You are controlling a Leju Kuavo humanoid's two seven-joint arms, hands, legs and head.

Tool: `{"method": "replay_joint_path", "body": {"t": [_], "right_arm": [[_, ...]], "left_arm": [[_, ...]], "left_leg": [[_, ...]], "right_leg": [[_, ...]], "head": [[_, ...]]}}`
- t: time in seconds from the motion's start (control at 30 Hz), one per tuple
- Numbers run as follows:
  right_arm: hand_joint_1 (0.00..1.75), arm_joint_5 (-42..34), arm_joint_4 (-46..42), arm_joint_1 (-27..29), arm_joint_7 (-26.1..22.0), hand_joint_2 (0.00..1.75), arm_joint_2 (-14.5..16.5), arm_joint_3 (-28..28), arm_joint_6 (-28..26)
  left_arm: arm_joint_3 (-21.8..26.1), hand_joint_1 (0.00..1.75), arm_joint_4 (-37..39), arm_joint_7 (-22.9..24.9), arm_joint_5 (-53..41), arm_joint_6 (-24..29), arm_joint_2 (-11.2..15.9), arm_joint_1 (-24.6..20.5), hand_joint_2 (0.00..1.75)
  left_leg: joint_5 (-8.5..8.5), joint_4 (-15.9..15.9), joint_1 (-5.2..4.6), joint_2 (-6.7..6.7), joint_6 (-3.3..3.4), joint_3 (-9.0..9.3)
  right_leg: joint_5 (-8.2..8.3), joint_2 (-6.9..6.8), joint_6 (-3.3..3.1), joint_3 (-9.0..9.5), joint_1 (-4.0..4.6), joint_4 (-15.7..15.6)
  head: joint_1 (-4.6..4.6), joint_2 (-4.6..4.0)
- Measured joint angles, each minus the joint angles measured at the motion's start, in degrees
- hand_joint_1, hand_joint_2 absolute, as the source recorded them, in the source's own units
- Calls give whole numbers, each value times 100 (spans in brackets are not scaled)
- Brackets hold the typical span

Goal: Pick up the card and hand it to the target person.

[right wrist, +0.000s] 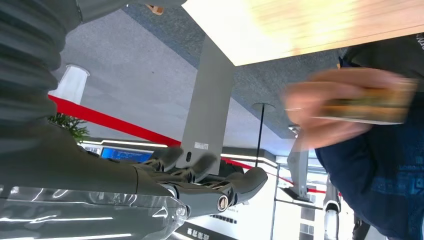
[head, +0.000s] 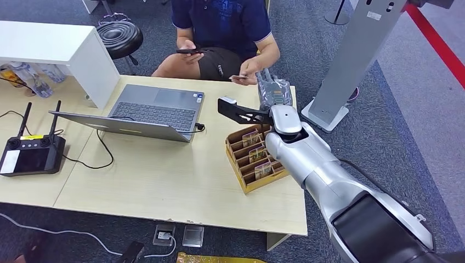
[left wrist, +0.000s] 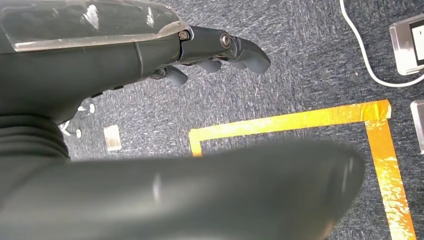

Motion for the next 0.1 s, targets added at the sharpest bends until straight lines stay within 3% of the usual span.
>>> {"method": "replay_joint_path", "body": {"t": [0.1], "right_arm": [[0,40,2,0,-20,175,0,9,-59]], "left_arm": [[0,0,0,8,27,7,0,1,0]], "left_leg": [[0,0,0,0,0,0]], "right_leg": [[0,0,0,0,0,0]], "head": [[2,0]]}}
